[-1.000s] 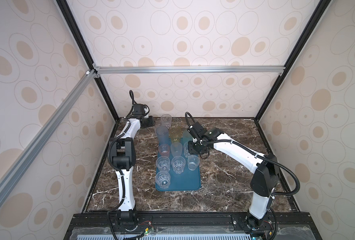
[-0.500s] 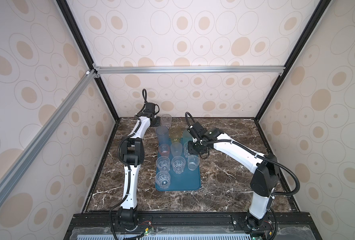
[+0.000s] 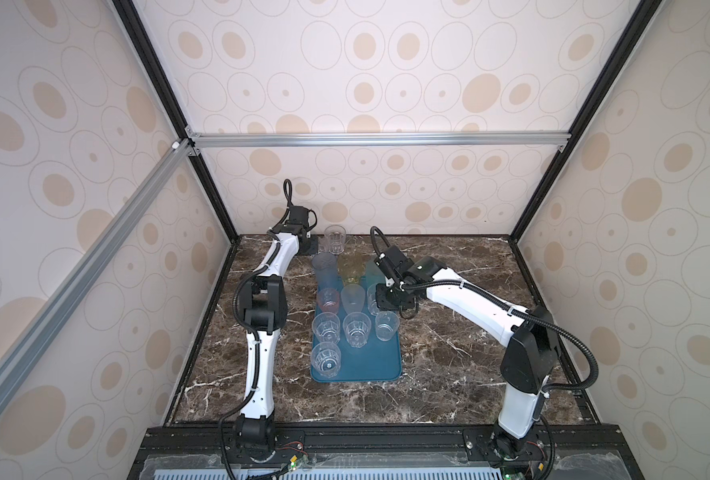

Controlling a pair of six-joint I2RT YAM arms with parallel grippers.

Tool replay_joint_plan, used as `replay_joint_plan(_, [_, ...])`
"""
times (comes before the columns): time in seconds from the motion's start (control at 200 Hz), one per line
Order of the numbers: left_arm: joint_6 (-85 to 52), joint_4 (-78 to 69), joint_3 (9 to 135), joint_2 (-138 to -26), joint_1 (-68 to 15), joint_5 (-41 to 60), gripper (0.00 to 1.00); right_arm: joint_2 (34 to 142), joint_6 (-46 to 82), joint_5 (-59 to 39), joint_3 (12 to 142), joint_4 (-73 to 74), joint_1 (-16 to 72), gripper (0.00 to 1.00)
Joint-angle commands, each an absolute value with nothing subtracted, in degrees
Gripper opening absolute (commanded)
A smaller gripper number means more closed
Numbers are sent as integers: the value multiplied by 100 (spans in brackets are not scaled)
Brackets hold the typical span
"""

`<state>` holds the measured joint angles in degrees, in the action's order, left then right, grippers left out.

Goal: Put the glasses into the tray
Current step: 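Carry the glass over the tray with the left gripper while the right gripper approaches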

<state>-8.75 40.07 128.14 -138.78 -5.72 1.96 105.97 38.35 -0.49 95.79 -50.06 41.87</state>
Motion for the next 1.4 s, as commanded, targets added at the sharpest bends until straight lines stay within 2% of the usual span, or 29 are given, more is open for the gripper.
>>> replay_joint_plan(0.0, [-534,4279,12495,-13123,-545,10,5,10530,3945,-73,9536,-5027,4174,33])
replay_joint_plan(0.27, [-483,4188,10830,-11354,-359,-387,5,10439,4006,-97,9599,-4920,4233,33])
replay_joint_plan(0.53, [-700,3930,9958,-9933,-231,-1107,3,10591,3967,124,10298,-5089,4458,33])
replay_joint_plan(0.715, [-990,3729,9509,-9107,-295,-817,3,10683,3907,388,10968,-5204,4603,33])
replay_joint_plan(0.845, [-1299,3696,9269,-8678,-672,-36,4,10836,3720,593,11617,-5364,4781,36])
replay_joint_plan(0.945, [-1578,3639,9026,-8453,-1168,239,4,10915,3578,841,11980,-5390,4934,41])
replay_joint_plan(1.085, [-1944,3484,8656,-8244,-1849,58,4,11013,3536,1023,12338,-5437,5058,46])
replay_joint_plan(1.395, [-2530,3084,8171,-8065,-2750,-246,3,10838,3480,1654,12190,-5218,5167,46])
